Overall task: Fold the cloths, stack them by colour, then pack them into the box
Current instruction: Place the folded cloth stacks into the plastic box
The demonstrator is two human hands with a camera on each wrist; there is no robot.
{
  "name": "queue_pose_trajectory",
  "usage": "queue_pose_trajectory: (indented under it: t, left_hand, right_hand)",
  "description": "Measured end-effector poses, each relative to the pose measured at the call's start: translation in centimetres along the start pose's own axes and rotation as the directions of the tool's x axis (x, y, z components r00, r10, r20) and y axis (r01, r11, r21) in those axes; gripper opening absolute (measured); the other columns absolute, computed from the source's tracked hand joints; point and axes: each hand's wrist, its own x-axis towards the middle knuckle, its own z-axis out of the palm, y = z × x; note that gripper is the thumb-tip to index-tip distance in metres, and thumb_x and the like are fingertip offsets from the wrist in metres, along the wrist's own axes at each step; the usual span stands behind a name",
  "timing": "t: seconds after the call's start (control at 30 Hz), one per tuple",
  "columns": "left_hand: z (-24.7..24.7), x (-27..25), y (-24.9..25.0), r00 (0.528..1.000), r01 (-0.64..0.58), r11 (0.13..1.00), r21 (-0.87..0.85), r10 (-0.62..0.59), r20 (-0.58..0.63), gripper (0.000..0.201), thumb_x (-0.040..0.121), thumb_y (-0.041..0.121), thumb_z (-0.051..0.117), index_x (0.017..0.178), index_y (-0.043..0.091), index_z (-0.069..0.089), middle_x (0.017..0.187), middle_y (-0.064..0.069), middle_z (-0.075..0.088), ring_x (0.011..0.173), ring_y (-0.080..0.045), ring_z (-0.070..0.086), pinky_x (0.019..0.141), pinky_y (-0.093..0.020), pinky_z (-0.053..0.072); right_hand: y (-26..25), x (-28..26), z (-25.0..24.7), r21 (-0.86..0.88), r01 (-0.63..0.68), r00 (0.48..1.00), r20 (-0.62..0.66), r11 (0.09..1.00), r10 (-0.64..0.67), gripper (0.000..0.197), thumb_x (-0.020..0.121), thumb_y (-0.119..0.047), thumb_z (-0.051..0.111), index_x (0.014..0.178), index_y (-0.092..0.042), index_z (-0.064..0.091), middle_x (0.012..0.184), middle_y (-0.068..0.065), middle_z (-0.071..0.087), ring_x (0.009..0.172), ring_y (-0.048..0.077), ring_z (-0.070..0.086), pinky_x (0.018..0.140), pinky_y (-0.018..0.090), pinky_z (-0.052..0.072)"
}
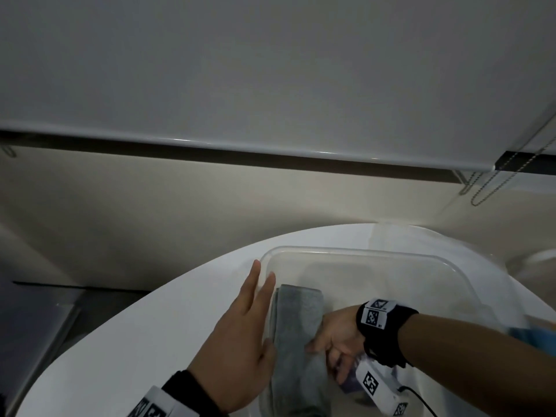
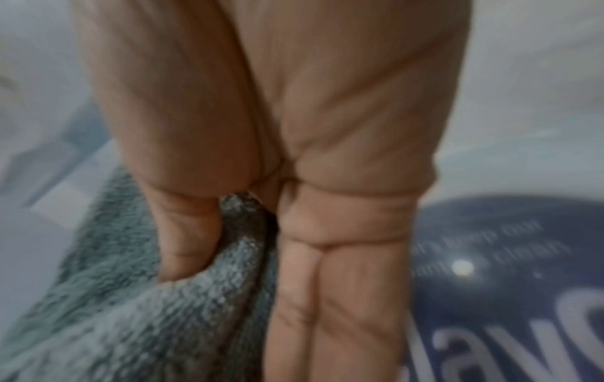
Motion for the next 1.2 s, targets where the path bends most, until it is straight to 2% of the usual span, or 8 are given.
queue_pose_trajectory:
  t: [0.13, 0.23, 0.33, 0.4, 0.5, 0.8, 1.07, 1.2]
  left_hand:
    - [0.0, 0.0, 0.1, 1.000, 0.000, 1.000, -0.003, 0.000, -0.013, 0.082, 0.072, 0.045, 0.025, 0.146, 0.038, -0.009, 0.152, 0.019, -0.030, 0.139, -0.004, 0.025, 0.102, -0.012, 0.030]
    - [-0.1, 0.0, 0.4, 1.000, 0.004, 1.000, -0.006, -0.004, -0.018, 0.079, 0.075, 0.043, 0.026, 0.143, 0.043, -0.014, 0.150, 0.022, -0.034, 0.141, 0.002, 0.013, 0.102, -0.008, 0.026]
    - [-0.1, 0.0, 0.7, 1.000, 0.016, 1.000, 0.003, -0.016, -0.001, 0.078, 0.075, 0.044, 0.024, 0.141, 0.044, -0.018, 0.150, 0.020, -0.035, 0.136, 0.001, 0.016, 0.101, -0.005, 0.023]
    - [0.0, 0.1, 0.9, 1.000, 0.021, 1.000, 0.006, -0.021, 0.005, 0.080, 0.072, 0.046, 0.022, 0.143, 0.042, -0.014, 0.152, 0.017, -0.033, 0.138, -0.004, 0.020, 0.102, -0.006, 0.021]
    - [0.3, 0.2, 1.0, 0.999, 0.031, 0.999, -0.008, -0.031, -0.012, 0.083, 0.076, 0.035, 0.034, 0.150, 0.034, -0.004, 0.155, 0.013, -0.027, 0.143, -0.011, 0.021, 0.103, -0.009, 0.021]
    - [0.2, 0.4, 1.1, 0.996, 0.089, 0.995, 0.046, -0.090, 0.013, 0.086, 0.076, 0.028, 0.042, 0.152, 0.030, 0.001, 0.156, 0.014, -0.025, 0.125, -0.010, 0.047, 0.082, -0.005, 0.035]
    - [-0.1, 0.7, 1.4, 0.993, 0.110, 0.989, 0.102, -0.113, 0.022, 0.086, 0.077, 0.029, 0.046, 0.152, 0.027, 0.004, 0.158, 0.010, -0.018, 0.142, -0.017, 0.027, 0.102, -0.024, 0.039]
    - [-0.3, 0.7, 1.4, 0.990, 0.131, 0.983, 0.132, -0.135, 0.028, 0.086, 0.086, 0.013, 0.060, 0.151, 0.029, 0.006, 0.155, 0.016, -0.014, 0.142, -0.011, 0.022, 0.101, -0.015, 0.031]
  right_hand:
    - [-0.9, -2.4, 0.4, -0.247, -0.130, 0.987, -0.124, 0.960, 0.101, 0.049, 0.088, -0.047, 0.061, 0.118, -0.009, 0.057, 0.087, 0.020, 0.065, 0.057, 0.018, 0.066, 0.067, 0.037, 0.057]
    - [-1.6, -6.6, 1.4, -0.565, -0.135, 0.924, -0.369, 0.814, -0.104, 0.048, 0.075, -0.061, 0.070, 0.076, -0.014, 0.060, 0.056, -0.002, 0.066, 0.051, 0.013, 0.061, 0.063, 0.028, 0.053]
    - [-1.0, -8.0, 2.3, -0.749, -0.023, 0.757, -0.446, 0.662, -0.478, 0.074, 0.065, -0.064, 0.074, 0.114, -0.021, 0.038, 0.097, -0.005, 0.059, 0.088, 0.015, 0.058, 0.075, 0.027, 0.048]
    - [0.0, -7.0, 2.7, -0.798, 0.012, 0.765, -0.381, 0.603, -0.519, 0.115, 0.061, -0.062, 0.078, 0.145, -0.027, 0.007, 0.135, 0.008, 0.042, 0.115, 0.024, 0.052, 0.092, 0.029, 0.046]
    - [0.7, -4.4, 3.3, -0.876, -0.082, 0.816, -0.333, 0.475, -0.473, 0.141, 0.057, -0.068, 0.076, 0.147, -0.028, -0.024, 0.152, 0.014, 0.014, 0.129, 0.032, 0.041, 0.104, 0.036, 0.041]
    - [-0.6, -0.7, 5.7, -0.913, -0.309, 0.763, -0.404, 0.264, -0.504, 0.136, 0.053, -0.073, 0.072, 0.150, -0.011, 0.000, 0.135, 0.022, 0.031, 0.119, 0.037, 0.042, 0.096, 0.043, 0.042]
    - [-2.8, -6.8, 5.1, -0.880, -0.141, 0.829, -0.355, 0.453, -0.432, 0.104, 0.071, -0.051, 0.077, 0.149, -0.012, 0.019, 0.147, 0.008, 0.039, 0.130, 0.026, 0.043, 0.101, 0.033, 0.038]
    - [-2.2, -13.2, 4.0, -0.778, -0.062, 0.744, -0.454, 0.625, -0.490, 0.069, 0.086, -0.047, 0.064, 0.140, -0.015, 0.036, 0.114, 0.006, 0.056, 0.098, 0.026, 0.063, 0.067, 0.031, 0.055]
